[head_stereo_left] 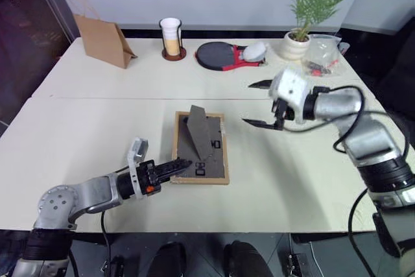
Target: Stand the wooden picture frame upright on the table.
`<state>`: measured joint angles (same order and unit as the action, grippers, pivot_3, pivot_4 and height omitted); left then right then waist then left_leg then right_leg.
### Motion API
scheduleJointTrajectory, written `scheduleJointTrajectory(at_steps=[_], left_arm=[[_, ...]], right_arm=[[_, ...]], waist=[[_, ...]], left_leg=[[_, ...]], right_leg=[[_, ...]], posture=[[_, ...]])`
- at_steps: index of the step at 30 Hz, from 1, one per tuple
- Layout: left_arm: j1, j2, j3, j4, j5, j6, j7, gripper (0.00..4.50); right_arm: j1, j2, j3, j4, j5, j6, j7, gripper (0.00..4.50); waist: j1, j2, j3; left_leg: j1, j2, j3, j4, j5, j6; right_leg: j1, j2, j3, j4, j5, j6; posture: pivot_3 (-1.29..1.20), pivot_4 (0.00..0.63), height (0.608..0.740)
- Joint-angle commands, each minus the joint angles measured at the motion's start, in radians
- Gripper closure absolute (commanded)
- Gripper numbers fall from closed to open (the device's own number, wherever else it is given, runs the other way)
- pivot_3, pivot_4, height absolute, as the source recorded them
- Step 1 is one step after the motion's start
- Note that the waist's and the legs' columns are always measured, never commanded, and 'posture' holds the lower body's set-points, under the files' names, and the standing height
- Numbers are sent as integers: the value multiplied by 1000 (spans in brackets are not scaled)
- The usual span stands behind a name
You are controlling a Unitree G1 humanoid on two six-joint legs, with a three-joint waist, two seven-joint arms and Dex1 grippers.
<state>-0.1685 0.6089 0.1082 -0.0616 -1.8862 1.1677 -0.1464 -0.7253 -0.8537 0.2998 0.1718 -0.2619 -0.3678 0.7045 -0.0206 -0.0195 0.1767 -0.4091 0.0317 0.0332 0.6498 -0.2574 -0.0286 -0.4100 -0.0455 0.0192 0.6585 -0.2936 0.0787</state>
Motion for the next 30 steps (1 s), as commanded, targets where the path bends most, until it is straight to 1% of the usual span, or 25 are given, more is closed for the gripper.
scheduleJointTrajectory(at_steps=[1,5,9,13,17,18,20,23,24,25,29,30], left_arm=[[-2,9,28,-28,-73,-15,-33,3452],[8,5,21,-44,-85,-20,-33,3452],[14,-1,17,-71,-86,-21,-26,3452],[8,-8,17,-84,-86,-25,-18,3452],[0,-13,17,-86,-86,-27,-11,3452],[1,-12,18,-82,-86,-26,-12,3452],[4,-8,20,-72,-86,-24,-15,3452],[15,-1,21,-62,-86,-21,-26,3452],[21,4,21,-58,-86,-20,-32,3452],[28,13,19,-54,-86,-18,-39,3452],[48,40,18,-55,-80,-15,-64,3452],[56,49,21,-60,-75,-15,-72,2952]], right_arm=[[-43,-21,40,110,-331,-406,-351,52],[-73,37,80,203,-523,-565,-602,52],[-121,99,102,241,-649,-615,-787,52],[-159,141,145,269,-746,-637,-894,52],[-184,163,177,297,-785,-655,-950,52],[-186,167,181,299,-789,-659,-960,286],[-192,170,193,302,-805,-665,-979,954],[-200,173,208,312,-821,-667,-999,2441],[-204,175,209,319,-823,-666,-1007,2800],[-209,176,210,326,-823,-667,-1013,3388],[-231,175,215,361,-812,-672,-1023,3436],[-235,175,217,372,-797,-679,-1015,3436]], waist=[[0,0,0],[-1,0,0],[3,0,0],[4,0,0],[4,-1,0],[4,-1,0],[4,-1,0],[3,-1,0],[1,-1,0],[0,-1,0],[-1,-1,0],[0,-1,0]], left_leg=[[0,0,0,0,0,-1],[1,0,1,0,3,-5],[1,0,1,1,4,-8],[1,0,0,2,5,-8],[1,0,0,2,4,-8],[1,0,0,2,4,-8],[1,0,0,2,4,-8],[1,0,0,2,4,-7],[2,0,0,2,4,-7],[2,0,0,2,4,-6],[3,0,0,2,3,-5],[3,0,0,2,3,-5]], right_leg=[[0,1,0,0,0,0],[0,1,2,1,0,0],[0,1,2,3,0,0],[0,0,2,4,0,0],[1,0,2,4,0,0],[1,0,2,4,0,0],[1,0,2,4,0,0],[1,0,2,5,0,0],[1,0,2,5,0,0],[0,0,2,5,0,0],[1,0,2,6,0,0],[1,0,2,6,0,0]], posture=[[0,150,740],[0,150,740],[0,150,740],[0,150,740],[0,150,740],[0,150,740],[0,150,740],[0,150,740],[0,150,740],[0,150,740],[0,150,740],[0,150,740]])
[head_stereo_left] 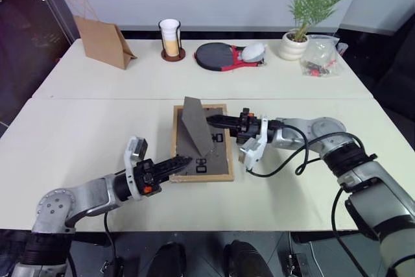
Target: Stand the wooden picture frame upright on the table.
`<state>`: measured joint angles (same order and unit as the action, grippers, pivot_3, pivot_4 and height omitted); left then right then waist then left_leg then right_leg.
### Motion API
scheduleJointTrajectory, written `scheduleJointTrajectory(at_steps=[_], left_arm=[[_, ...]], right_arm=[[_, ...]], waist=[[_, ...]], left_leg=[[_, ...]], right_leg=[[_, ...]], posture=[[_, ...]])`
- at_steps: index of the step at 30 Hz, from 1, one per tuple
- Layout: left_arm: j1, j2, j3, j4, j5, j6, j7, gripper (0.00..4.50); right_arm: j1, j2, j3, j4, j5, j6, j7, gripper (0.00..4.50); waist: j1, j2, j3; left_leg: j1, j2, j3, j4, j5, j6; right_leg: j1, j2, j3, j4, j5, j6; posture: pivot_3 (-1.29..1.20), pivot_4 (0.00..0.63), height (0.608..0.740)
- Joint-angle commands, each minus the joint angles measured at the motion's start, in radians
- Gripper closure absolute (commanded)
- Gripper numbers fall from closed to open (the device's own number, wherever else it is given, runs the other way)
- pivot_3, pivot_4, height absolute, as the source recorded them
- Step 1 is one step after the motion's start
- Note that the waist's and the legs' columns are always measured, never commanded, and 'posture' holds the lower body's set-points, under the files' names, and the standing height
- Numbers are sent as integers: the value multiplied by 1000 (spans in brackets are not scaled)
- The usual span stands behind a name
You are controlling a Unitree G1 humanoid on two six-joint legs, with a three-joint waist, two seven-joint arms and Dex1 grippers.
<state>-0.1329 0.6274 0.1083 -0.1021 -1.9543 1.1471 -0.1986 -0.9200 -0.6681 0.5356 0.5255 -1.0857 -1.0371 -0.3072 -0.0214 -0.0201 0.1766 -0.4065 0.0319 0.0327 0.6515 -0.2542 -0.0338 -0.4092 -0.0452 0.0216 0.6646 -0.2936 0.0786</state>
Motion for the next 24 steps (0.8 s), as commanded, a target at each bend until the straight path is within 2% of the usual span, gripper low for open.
scheduleJointTrajectory(at_steps=[1,2,5,6,7,8,10,11,13,14,17,19,21,24], left_arm=[[28,38,24,-23,-5,6,-27,2429],[35,48,29,-27,0,8,-36,2105],[64,127,76,-58,98,25,-109,491],[84,213,87,-94,254,-4,-233,62],[98,274,92,-119,371,-30,-329,62],[113,358,91,-122,508,-96,-453,62],[97,466,91,-78,703,-228,-615,62],[70,499,90,-52,773,-282,-671,62],[18,516,84,-16,838,-317,-734,62],[-14,519,67,-5,890,-351,-762,62],[-104,479,32,23,1006,-417,-786,62],[-135,446,31,38,1046,-434,-789,62],[-160,408,40,32,1056,-428,-782,62],[-170,370,35,-5,1083,-418,-780,62]], right_arm=[[-42,-11,-20,27,41,-16,5,3436],[-44,-12,-22,33,53,-21,13,3436],[-62,-11,-24,89,141,-59,98,3436],[-70,-7,-24,120,194,-77,143,3436],[-75,-4,-25,140,234,-90,177,3436],[-77,8,-17,182,345,-99,278,3436],[-47,37,2,204,672,-35,571,3436],[-2,54,-3,145,899,114,802,3436],[53,67,-23,39,1174,340,1108,3436],[79,68,-43,-52,1337,555,1264,3436],[97,49,-95,-228,1686,1137,1564,3436],[80,53,-130,-240,1759,1336,1629,3436],[39,87,-147,-143,1771,1482,1691,3436],[13,153,-158,-2,1702,1510,1721,3436]], waist=[[2,0,0],[1,0,0],[1,-1,0],[0,-1,0],[-3,-2,1],[-5,-2,1],[-9,-2,1],[-13,-3,2],[-13,-3,2],[-11,-3,2],[-2,-2,3],[2,-1,3],[1,-1,3],[1,-2,2]], left_leg=[[0,0,0,0,0,1],[0,0,0,0,0,1],[0,0,0,0,-1,1],[0,0,0,0,-1,1],[0,0,-1,0,-1,2],[0,0,-1,-1,-1,1],[1,-1,0,-2,-1,1],[2,-1,0,-2,-1,1],[3,1,-3,-2,-1,1],[3,1,-3,-2,-1,2],[2,1,-3,-1,-2,4],[1,1,-3,-1,-2,4],[1,1,-3,-2,-2,4],[0,1,-3,-2,-2,4]], right_leg=[[0,0,0,0,0,0],[0,0,0,0,0,0],[0,-1,0,0,0,0],[0,0,0,0,0,0],[0,0,0,0,0,0],[0,1,0,0,0,0],[1,3,-2,-1,0,-1],[1,3,-2,0,0,-1],[6,3,-5,-1,0,-1],[6,0,-5,-1,0,-1],[6,-3,-6,-2,0,0],[4,-3,-6,-2,0,0],[3,-3,-6,-1,0,0],[1,-3,-6,-1,0,0]], posture=[[0,150,740],[0,150,740],[0,150,740],[0,150,740],[0,150,740],[0,150,740],[0,150,740],[0,150,740],[0,150,740],[0,150,740],[0,150,740],[0,150,740],[0,150,740],[0,150,740]])
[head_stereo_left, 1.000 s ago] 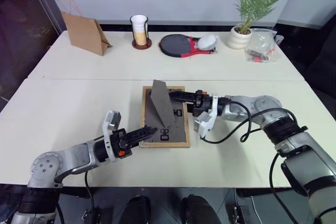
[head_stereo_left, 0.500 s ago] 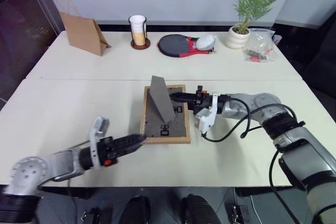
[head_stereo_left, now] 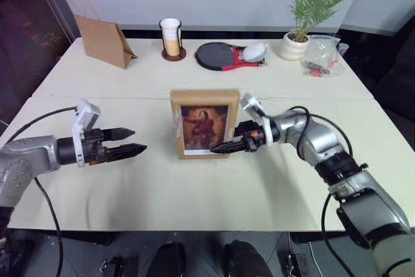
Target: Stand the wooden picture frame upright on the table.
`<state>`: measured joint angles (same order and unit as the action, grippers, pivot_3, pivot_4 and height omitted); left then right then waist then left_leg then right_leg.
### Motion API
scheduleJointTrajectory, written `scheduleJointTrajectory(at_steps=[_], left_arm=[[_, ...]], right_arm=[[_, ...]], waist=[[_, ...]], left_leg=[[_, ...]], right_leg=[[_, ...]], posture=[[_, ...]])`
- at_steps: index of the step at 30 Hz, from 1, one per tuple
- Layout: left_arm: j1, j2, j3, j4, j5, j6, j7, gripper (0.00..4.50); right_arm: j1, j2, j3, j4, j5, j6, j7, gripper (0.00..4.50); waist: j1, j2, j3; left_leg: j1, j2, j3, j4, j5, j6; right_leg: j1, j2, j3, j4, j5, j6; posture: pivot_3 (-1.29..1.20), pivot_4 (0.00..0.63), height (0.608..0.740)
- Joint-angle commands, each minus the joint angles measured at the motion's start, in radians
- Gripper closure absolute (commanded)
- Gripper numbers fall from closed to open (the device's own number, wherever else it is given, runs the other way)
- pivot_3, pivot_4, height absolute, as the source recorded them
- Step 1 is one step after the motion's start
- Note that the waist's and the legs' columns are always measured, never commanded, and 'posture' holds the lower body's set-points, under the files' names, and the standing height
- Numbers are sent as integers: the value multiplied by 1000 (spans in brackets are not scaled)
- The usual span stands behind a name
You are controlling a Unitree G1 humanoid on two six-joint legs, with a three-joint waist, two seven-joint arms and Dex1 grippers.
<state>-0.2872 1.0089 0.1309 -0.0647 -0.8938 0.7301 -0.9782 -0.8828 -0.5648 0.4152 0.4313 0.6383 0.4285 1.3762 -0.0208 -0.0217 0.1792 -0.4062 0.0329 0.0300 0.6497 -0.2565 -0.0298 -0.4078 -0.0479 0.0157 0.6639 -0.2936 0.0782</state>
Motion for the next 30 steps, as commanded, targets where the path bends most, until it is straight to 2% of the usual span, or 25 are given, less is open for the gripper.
scheduleJointTrajectory(at_steps=[1,7,11,12,13,15,17,18,21,27,30], left_arm=[[-18,-24,15,-54,23,9,3,62],[-11,-81,6,-97,73,6,13,62],[-22,-123,-7,-132,128,-20,38,62],[-23,-131,-1,-144,120,-11,35,0],[-24,-136,5,-151,113,-2,34,0],[-24,-143,10,-160,113,10,34,0],[-15,-146,12,-171,113,15,29,0],[-11,-148,14,-176,112,16,28,0],[8,-147,23,-198,106,23,20,0],[41,-144,64,-243,84,39,15,0],[64,-133,84,-264,86,37,10,0]], right_arm=[[-27,66,-42,125,-46,39,48,3436],[-45,160,-64,354,-184,-30,83,3436],[-44,195,-86,439,-244,-64,123,3436],[-41,198,-93,440,-250,-54,136,2419],[-39,200,-100,437,-256,-46,147,2180],[-30,196,-115,420,-269,-36,159,1215],[8,158,-134,352,-274,-22,158,205],[32,135,-139,312,-282,-22,156,39],[147,13,-184,109,-283,3,136,39],[416,-281,-443,-466,-143,199,36,39],[487,-355,-541,-676,-91,278,-44,39]], waist=[[2,0,0],[4,0,0],[1,0,0],[1,0,0],[1,0,0],[2,0,0],[2,0,0],[2,0,0],[12,0,0],[7,1,0],[-8,1,0]], left_leg=[[0,0,0,0,0,0],[-4,-1,2,0,0,0],[-2,-1,2,1,0,0],[-2,0,2,1,0,0],[-1,0,2,1,0,0],[-2,0,2,1,0,0],[-2,0,2,0,0,0],[-2,0,2,0,0,0],[-2,-1,1,1,0,0],[-3,-2,1,1,-1,1],[0,1,1,0,-1,1]], right_leg=[[0,0,0,0,0,0],[-4,1,1,0,0,0],[-3,1,1,1,0,1],[-2,1,1,1,0,1],[-2,1,1,1,0,1],[-2,1,1,1,0,1],[-3,1,1,1,0,1],[-3,1,1,1,0,1],[-2,1,1,0,0,1],[-2,-1,1,-1,0,1],[-1,2,3,1,0,1]], posture=[[0,150,740],[0,150,740],[0,150,740],[0,150,740],[0,150,740],[0,150,740],[0,150,740],[0,150,740],[0,150,740],[0,150,740],[0,150,740]])
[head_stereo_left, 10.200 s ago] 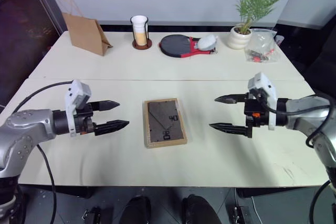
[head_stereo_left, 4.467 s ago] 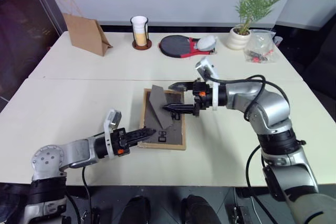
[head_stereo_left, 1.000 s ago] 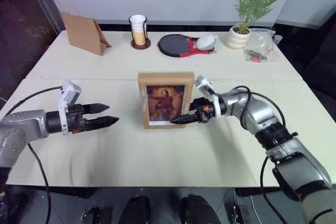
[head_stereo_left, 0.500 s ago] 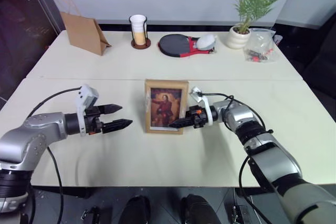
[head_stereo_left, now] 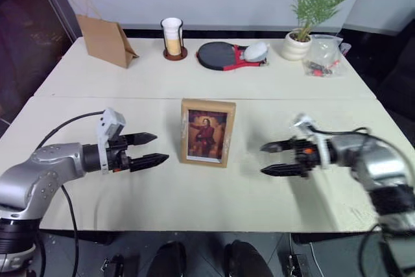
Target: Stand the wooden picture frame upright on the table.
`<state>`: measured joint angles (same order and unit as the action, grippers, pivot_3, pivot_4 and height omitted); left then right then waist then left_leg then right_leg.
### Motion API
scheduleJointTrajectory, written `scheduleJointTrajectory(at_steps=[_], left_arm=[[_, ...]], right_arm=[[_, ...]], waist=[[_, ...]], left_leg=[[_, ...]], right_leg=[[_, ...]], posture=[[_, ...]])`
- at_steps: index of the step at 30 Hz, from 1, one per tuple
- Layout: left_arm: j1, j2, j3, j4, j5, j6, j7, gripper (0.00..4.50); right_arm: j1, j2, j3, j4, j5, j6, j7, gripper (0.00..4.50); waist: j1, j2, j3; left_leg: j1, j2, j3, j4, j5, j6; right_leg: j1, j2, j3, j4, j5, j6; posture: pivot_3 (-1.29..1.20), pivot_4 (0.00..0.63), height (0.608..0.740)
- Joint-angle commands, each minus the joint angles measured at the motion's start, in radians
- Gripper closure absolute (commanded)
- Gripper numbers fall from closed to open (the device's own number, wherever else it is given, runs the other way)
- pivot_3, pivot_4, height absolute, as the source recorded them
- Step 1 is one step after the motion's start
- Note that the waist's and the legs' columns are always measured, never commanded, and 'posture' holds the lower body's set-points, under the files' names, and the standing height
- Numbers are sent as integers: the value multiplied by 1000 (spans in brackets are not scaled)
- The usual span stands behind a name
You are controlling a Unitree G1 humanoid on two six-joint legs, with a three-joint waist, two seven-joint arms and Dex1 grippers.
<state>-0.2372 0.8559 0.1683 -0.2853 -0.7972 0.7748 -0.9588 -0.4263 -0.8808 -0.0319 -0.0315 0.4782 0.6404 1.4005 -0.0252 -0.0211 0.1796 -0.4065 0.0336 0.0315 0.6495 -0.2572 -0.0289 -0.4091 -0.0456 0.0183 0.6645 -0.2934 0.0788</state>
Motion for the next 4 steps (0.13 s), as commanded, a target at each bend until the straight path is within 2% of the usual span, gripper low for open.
scheduleJointTrajectory(at_steps=[1,4], left_arm=[[20,22,54,-50,-14,-5,-10,0],[44,32,78,-67,-24,8,-12,0]], right_arm=[[45,-55,-120,-262,79,86,-96,39],[75,-83,-164,-354,35,85,-210,39]], waist=[[-7,0,0],[-11,0,0]], left_leg=[[1,0,0,0,0,0],[2,1,-1,0,0,0]], right_leg=[[0,1,0,0,0,0],[2,1,0,0,0,0]], posture=[[0,150,740],[0,150,740]])
